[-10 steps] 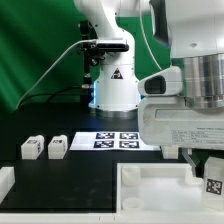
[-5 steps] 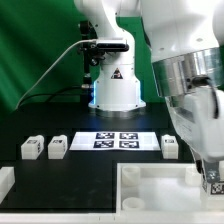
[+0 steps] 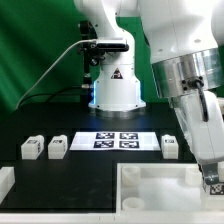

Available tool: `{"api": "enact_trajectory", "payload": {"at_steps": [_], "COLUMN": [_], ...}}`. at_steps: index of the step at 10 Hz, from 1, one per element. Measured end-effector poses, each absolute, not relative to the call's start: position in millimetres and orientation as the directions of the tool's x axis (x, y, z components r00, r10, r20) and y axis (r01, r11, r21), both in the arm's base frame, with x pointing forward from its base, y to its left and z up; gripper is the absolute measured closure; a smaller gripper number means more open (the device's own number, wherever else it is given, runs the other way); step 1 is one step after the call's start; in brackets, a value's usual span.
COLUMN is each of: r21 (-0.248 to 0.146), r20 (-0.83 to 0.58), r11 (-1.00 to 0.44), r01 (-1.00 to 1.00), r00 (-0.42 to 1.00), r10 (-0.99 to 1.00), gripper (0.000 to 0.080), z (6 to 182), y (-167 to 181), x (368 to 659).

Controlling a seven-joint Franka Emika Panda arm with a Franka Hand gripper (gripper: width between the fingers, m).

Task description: Assemble one leg

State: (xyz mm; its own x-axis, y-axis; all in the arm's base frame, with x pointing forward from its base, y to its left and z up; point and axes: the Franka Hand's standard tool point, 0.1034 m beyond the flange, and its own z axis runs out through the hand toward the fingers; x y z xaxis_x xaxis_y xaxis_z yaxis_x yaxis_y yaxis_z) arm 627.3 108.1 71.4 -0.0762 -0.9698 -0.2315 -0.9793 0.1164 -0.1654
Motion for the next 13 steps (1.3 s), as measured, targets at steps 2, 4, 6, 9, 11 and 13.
{"api": "enact_trajectory", "payload": {"at_steps": [2,4,6,9,11,13], "r21": [-0.159,-0.193,-0.197,-0.109,-0.117,-0.132], "r20": [-0.161,-0.117,-0.051,0.088,0.080,0.060], "r11": [-0.346,-0.498,-0.716,-0.982,-0.968,-0.925], "r01": [-0.925,-0.845,-0.669,-0.153,-0.222,-0.357], "r00": [0.370,0.524,0.737,0.983,0.969,0.928], "r10": [-0.915,-0.844,-0.674,-0.163,-0.232,-0.367], "gripper": [0.0168,0.0155,0.0151,0.0150,0.0181,0.0452], "z": [74.4,74.1,74.3,74.5,74.7,74.6], "y": [110.0,107.9,108.9,117.7,117.9,118.9], "x": [629.9,632.9,632.4,632.6,632.7,632.5]}}
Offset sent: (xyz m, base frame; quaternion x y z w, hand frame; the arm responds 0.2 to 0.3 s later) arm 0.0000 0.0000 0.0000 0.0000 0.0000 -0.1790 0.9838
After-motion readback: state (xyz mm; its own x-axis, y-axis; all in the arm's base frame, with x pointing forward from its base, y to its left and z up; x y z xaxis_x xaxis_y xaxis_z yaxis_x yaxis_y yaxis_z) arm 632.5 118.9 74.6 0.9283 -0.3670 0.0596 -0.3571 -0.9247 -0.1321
